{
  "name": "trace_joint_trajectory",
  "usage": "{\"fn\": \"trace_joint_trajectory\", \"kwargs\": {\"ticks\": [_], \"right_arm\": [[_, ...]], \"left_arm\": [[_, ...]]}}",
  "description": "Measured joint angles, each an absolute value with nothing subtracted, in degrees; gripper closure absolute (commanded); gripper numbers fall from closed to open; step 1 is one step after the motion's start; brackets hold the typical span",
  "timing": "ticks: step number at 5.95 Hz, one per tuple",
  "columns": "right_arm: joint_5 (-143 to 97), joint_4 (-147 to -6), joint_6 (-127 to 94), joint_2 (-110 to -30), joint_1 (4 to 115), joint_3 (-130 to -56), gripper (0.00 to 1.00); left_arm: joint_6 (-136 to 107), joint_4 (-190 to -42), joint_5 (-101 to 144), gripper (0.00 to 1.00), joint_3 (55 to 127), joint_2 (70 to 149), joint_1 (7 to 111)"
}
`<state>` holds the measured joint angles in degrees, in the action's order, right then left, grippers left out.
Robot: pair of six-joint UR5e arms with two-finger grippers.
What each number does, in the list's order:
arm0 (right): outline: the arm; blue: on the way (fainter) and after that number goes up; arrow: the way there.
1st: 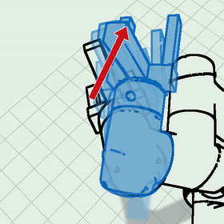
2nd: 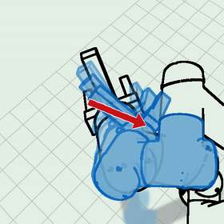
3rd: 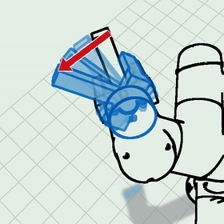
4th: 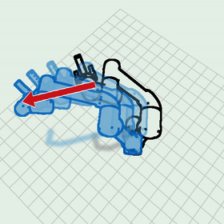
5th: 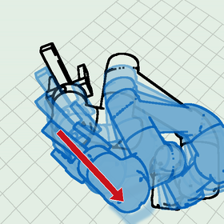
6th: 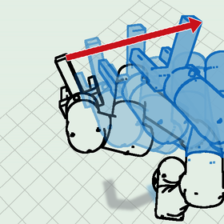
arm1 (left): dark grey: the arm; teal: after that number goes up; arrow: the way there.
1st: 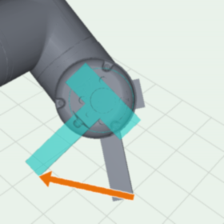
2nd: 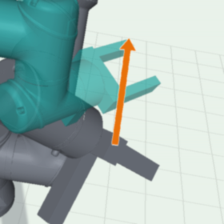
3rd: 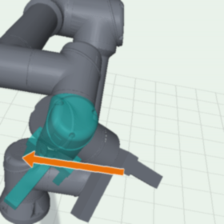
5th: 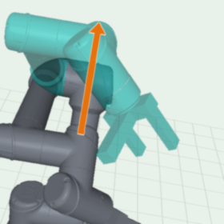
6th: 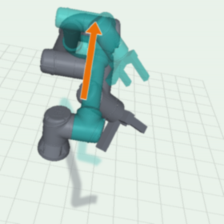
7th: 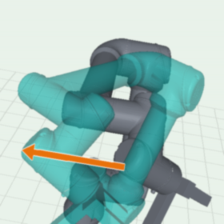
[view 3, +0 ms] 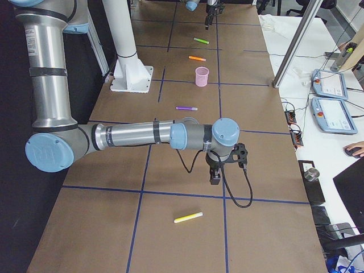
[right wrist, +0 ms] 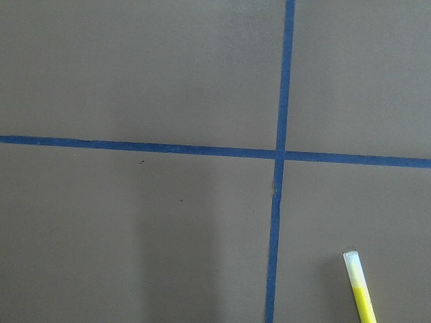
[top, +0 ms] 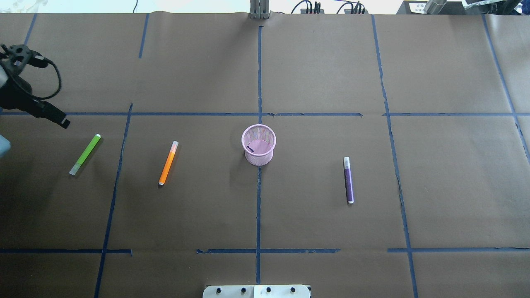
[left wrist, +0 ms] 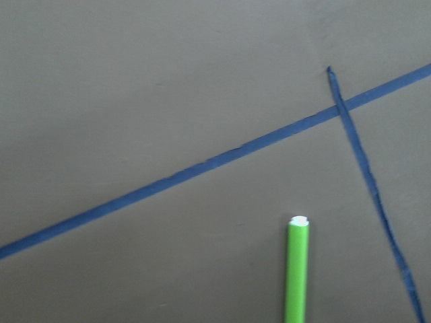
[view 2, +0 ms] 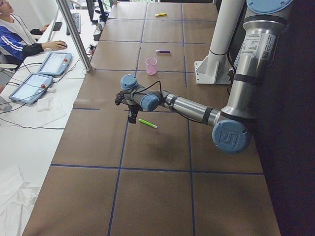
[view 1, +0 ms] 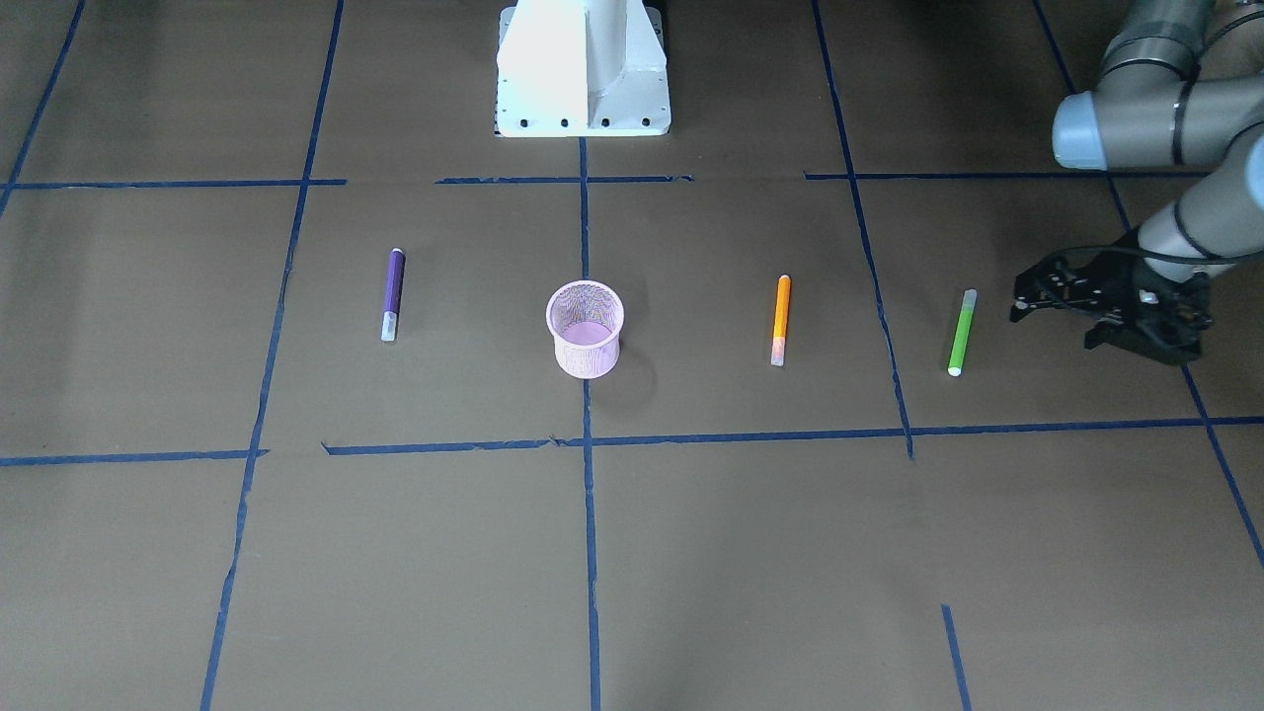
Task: Collect pens into pen holder
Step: 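Move the left gripper down over the green highlighter and close on it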
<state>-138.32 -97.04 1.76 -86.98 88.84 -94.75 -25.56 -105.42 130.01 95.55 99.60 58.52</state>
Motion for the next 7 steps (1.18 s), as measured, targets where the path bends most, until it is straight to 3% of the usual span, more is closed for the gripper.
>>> {"fn": "trace_joint_trajectory", "kwargs": {"ticks": [7], "right_arm": [[-138.25, -97.0, 1.76, -86.54, 88.76, -94.72, 0.0]], "left_arm": [[-35.56, -108.87, 122.65, 0.0, 91.66, 100.95, 50.84]]}}
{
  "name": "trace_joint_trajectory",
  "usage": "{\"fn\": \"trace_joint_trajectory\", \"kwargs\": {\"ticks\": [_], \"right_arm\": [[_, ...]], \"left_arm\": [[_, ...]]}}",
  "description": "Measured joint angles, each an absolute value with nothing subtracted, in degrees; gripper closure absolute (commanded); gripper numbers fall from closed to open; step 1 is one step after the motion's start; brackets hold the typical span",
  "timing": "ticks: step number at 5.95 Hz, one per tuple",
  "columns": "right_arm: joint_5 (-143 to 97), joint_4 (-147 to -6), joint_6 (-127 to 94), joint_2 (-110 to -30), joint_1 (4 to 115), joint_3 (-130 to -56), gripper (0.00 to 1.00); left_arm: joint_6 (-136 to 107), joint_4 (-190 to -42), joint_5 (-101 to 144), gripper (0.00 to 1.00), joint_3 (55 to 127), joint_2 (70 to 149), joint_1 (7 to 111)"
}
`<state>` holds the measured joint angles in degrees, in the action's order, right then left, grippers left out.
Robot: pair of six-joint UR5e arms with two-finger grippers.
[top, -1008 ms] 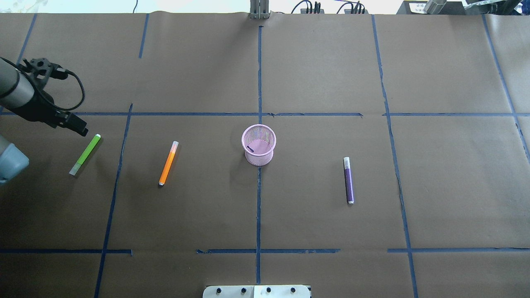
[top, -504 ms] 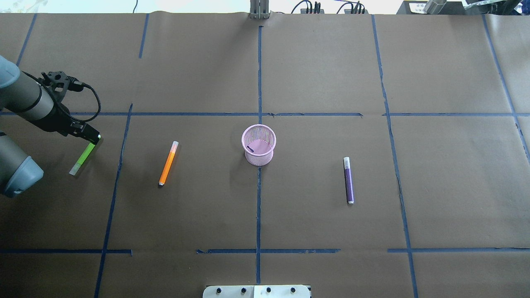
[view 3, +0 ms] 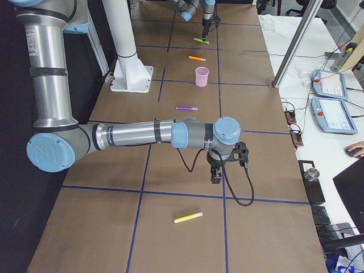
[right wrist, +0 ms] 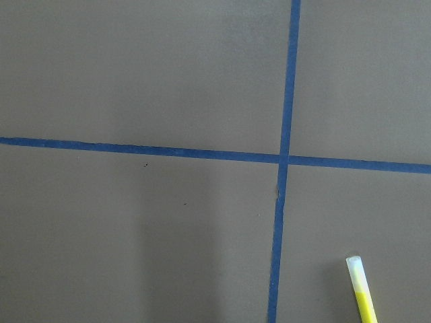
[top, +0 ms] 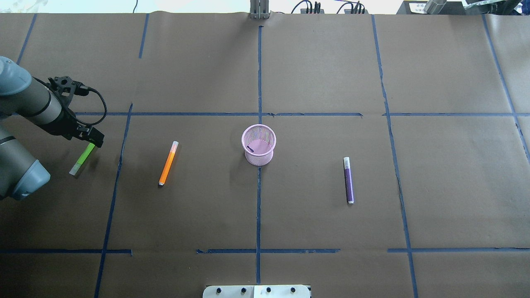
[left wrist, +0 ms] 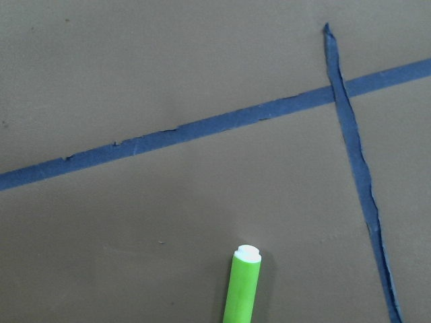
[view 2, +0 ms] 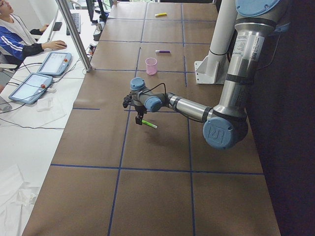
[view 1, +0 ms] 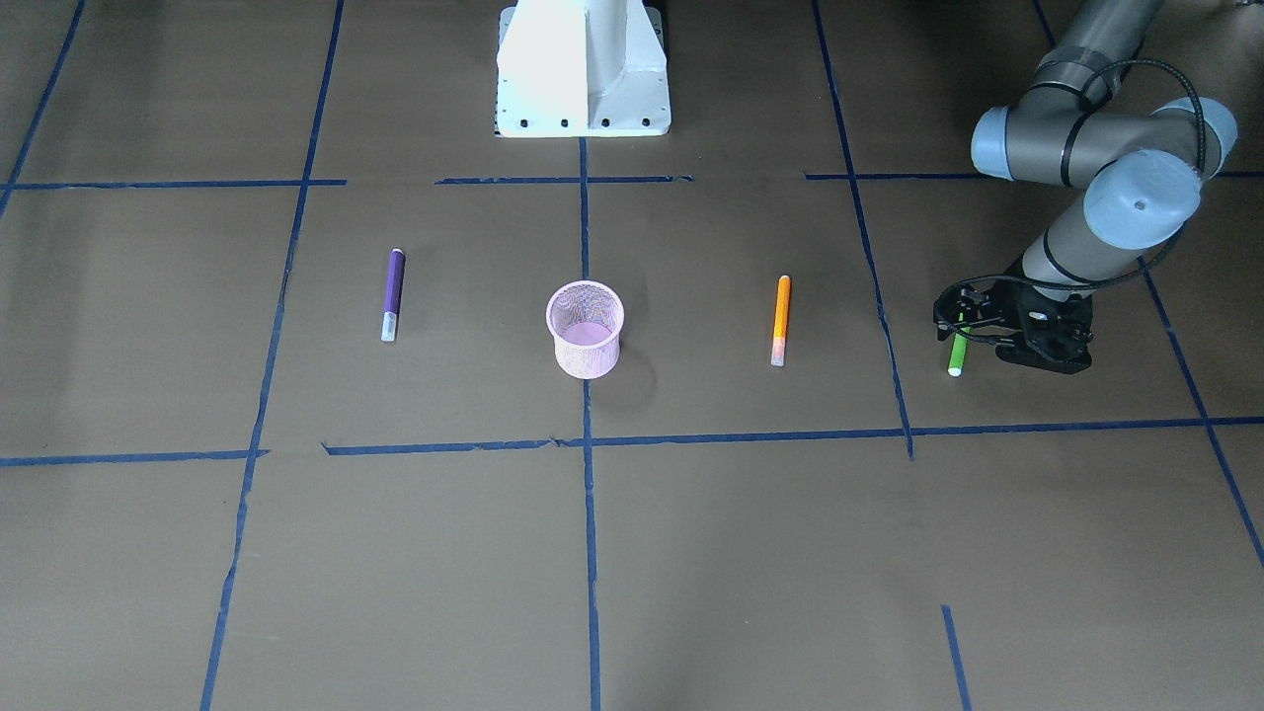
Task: Collect pens into pen holder
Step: 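Move the left gripper down over the green highlighter and close on it, then lift the green highlighter upright with the left gripper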
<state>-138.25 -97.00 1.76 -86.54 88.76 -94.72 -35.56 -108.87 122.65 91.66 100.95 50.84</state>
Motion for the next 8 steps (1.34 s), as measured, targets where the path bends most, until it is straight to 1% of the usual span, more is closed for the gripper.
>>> {"fn": "trace_joint_trajectory", "kwargs": {"ticks": [3, 4, 6, 7, 8], "right_arm": [[-138.25, -96.94, 1.76, -86.49, 88.77, -94.67, 0.0], [-138.25, -96.94, 1.73, -86.45, 88.77, -94.68, 0.0], [-138.25, -96.94, 1.72, -86.41, 88.77, -94.7, 0.0], [-138.25, -96.94, 1.69, -86.4, 88.77, -94.73, 0.0], [-138.25, -96.94, 1.68, -86.4, 88.77, -94.74, 0.0]], "left_arm": [[-36.29, -109.07, 121.67, 0.07, 90.2, 101.72, 49.29], [-36.32, -109.99, 121.65, 0.14, 89.0, 102.28, 49.18], [-36.36, -111.64, 121.71, 0.32, 87.85, 102.54, 49.14], [-36.27, -111.82, 121.72, 0.38, 87.98, 102.46, 49.19], [-36.15, -111.84, 121.73, 0.51, 88.23, 102.28, 49.29]]}}
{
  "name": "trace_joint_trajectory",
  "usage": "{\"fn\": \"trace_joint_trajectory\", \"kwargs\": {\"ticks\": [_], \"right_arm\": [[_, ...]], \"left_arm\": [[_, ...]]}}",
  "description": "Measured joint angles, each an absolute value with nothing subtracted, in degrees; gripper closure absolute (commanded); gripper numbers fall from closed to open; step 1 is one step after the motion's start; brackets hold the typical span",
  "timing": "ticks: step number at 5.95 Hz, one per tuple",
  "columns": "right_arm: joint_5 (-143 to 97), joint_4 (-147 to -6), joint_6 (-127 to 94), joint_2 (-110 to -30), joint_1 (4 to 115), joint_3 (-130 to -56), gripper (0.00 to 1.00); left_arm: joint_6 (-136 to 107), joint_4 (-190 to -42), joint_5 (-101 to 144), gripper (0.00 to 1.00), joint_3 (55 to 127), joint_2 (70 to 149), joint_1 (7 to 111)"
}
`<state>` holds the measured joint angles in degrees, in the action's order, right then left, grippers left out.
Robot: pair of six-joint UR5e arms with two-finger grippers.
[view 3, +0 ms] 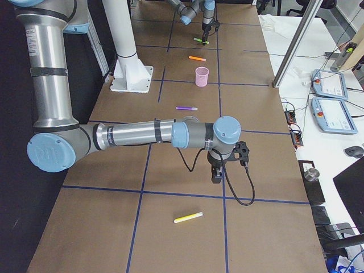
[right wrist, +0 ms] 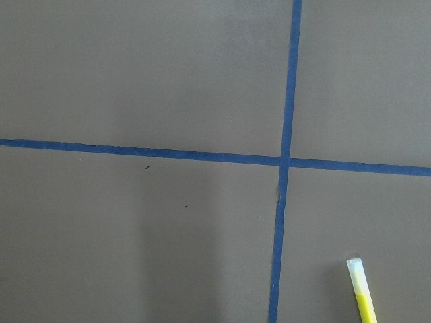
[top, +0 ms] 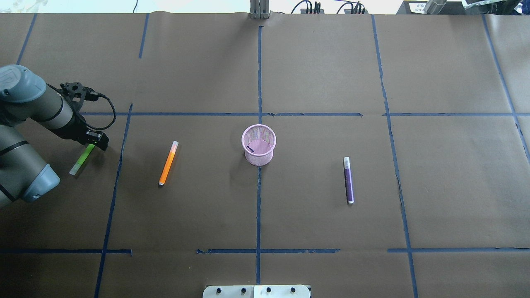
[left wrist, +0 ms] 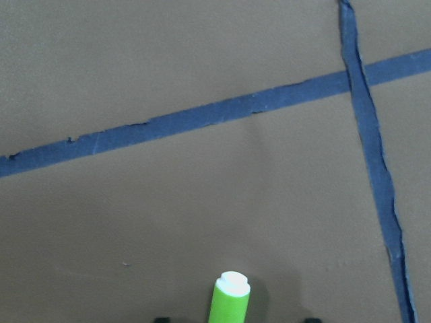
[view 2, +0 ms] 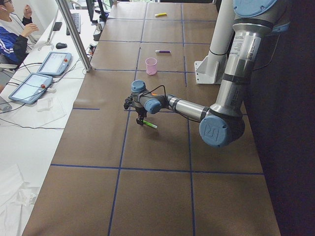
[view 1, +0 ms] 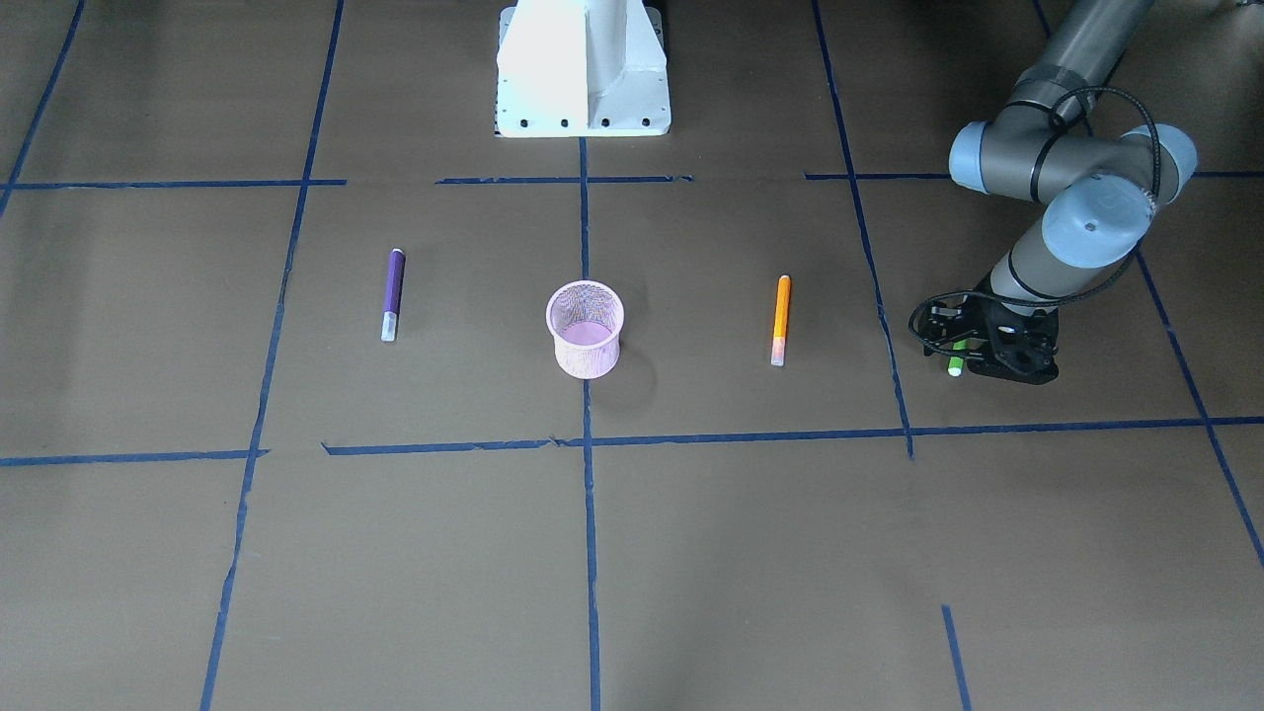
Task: Collect pens into pen holder
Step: 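Lift the green highlighter upright with the left gripper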
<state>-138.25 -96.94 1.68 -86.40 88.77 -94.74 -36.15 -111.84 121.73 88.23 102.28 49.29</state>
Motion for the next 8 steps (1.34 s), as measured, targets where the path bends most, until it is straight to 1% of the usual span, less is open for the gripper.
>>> {"fn": "trace_joint_trajectory", "kwargs": {"ticks": [2, 3, 4, 6, 7, 8], "right_arm": [[-138.25, -96.94, 1.61, -86.4, 88.75, -94.87, 0.0], [-138.25, -96.94, 1.59, -86.4, 88.74, -94.9, 0.0], [-138.25, -96.94, 1.58, -86.4, 88.75, -94.92, 0.0], [-138.25, -96.94, 1.6, -86.4, 88.77, -94.83, 0.0], [-138.25, -96.96, 1.65, -86.4, 88.77, -94.75, 0.0], [-138.28, -97.01, 1.66, -86.42, 88.77, -94.66, 0.0]], "left_arm": [[-36.07, -111.8, 121.73, 0.89, 88.5, 102.15, 49.42], [-36.13, -111.77, 121.84, 0.95, 88.82, 102.06, 49.49], [-36.18, -111.7, 122.0, 1.0, 89.37, 102.0, 49.58], [-36.4, -111.35, 122.17, 1.0, 90.73, 101.92, 49.86], [-36.53, -110.39, 122.18, 1.0, 93.45, 101.91, 50.43], [-36.61, -109.34, 122.01, 1.0, 97.64, 102.35, 51.01]]}}
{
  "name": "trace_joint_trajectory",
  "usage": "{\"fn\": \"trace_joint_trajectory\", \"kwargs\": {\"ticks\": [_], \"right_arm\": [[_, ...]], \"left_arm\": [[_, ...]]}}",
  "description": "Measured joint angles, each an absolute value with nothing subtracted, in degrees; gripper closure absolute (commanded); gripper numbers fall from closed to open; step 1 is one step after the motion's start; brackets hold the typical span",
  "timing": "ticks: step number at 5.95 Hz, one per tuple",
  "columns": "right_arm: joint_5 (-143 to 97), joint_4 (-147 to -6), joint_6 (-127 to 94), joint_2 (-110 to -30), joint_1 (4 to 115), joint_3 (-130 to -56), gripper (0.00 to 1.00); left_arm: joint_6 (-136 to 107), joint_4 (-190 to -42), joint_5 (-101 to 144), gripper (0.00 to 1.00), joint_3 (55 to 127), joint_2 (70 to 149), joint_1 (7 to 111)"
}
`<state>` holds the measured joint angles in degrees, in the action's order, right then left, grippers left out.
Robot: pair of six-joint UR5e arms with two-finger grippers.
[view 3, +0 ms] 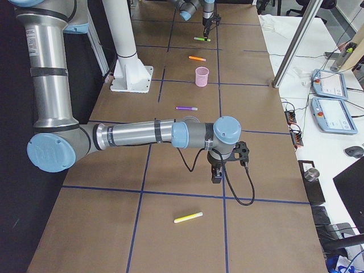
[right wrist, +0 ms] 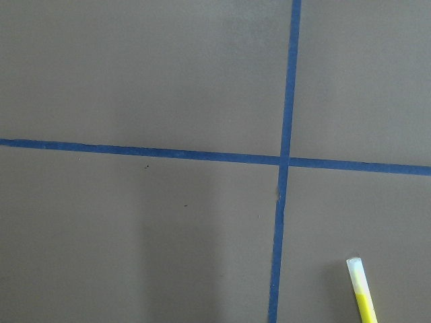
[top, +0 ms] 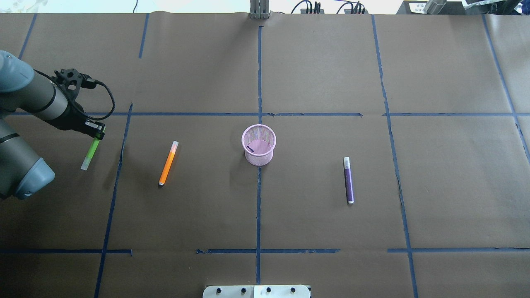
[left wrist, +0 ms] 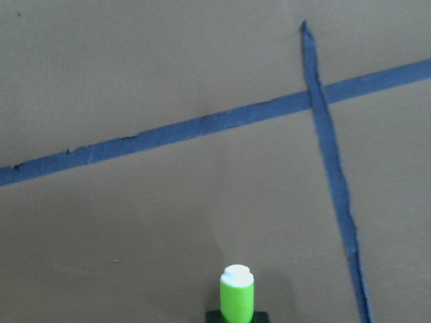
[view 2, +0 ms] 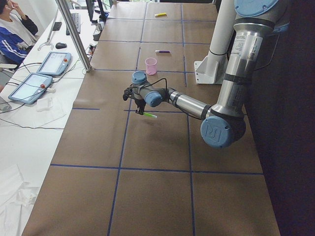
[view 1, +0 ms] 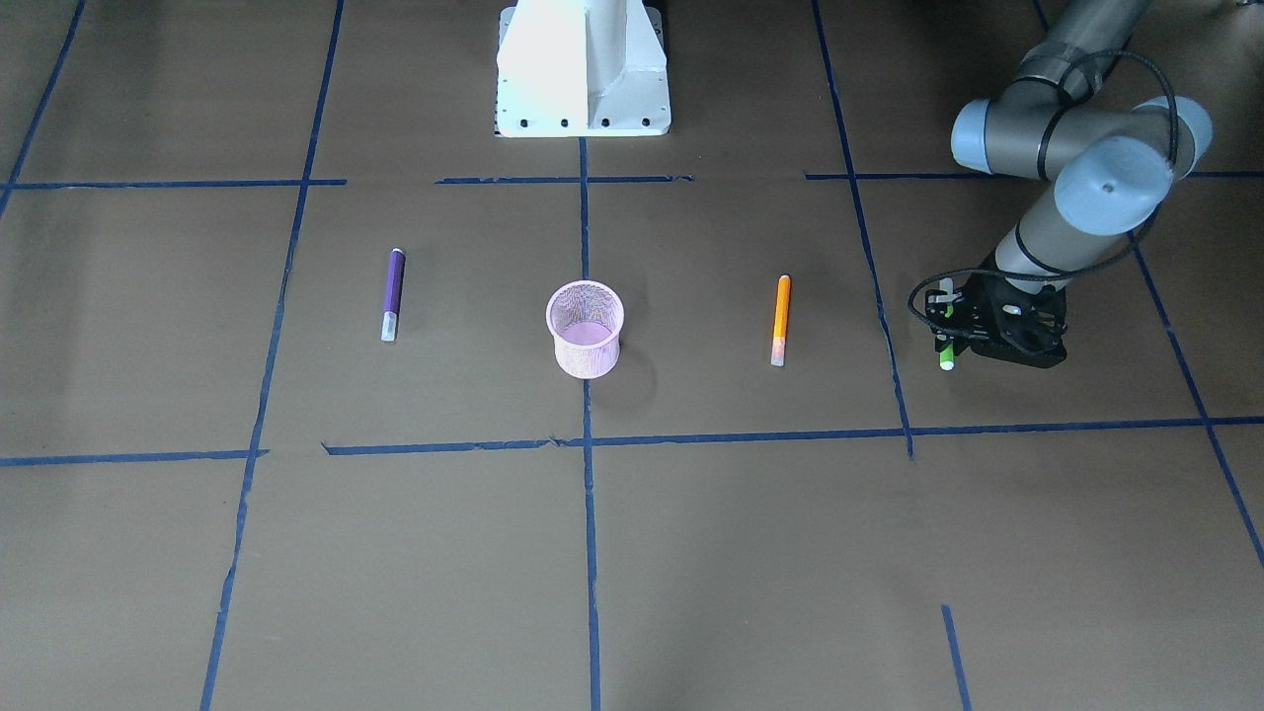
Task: Collect pens into pen holder
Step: 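Lift the green highlighter upright with the left gripper, then carry the green highlighter over the lavender cup and release it inside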
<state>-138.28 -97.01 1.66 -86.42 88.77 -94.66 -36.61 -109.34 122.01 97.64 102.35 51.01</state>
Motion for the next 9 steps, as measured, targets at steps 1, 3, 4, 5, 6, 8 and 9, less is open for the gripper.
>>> {"fn": "trace_joint_trajectory", "kwargs": {"ticks": [1, 3, 4, 5, 6, 8, 9], "right_arm": [[-138.35, -97.02, 1.72, -86.46, 88.75, -94.47, 0.0], [-139.26, -97.03, 1.77, -86.42, 88.69, -94.3, 0.0], [-139.97, -97.03, 1.76, -86.4, 88.69, -94.32, 0.0], [-140.25, -97.03, 1.76, -86.4, 88.6, -94.4, 0.0], [-140.36, -97.03, 1.73, -86.4, 88.46, -94.49, 0.0], [-140.47, -97.03, 1.68, -86.39, 87.72, -94.73, 0.0], [-140.51, -97.03, 1.67, -86.4, 87.47, -94.79, 0.0]], "left_arm": [[-37.23, -108.98, 121.18, 1.0, 101.08, 104.46, 51.18], [-44.28, -110.2, 116.99, 1.0, 104.57, 112.64, 49.69], [-48.6, -114.09, 115.01, 1.0, 105.78, 115.14, 48.65], [-51.76, -120.75, 112.64, 1.0, 105.99, 116.09, 47.73], [-52.9, -128.86, 109.39, 1.0, 104.64, 116.36, 45.71], [-53.18, -145.86, 98.85, 1.0, 97.82, 117.77, 38.76], [-53.27, -152.14, 94.09, 1.0, 95.5, 119.12, 35.03]]}}
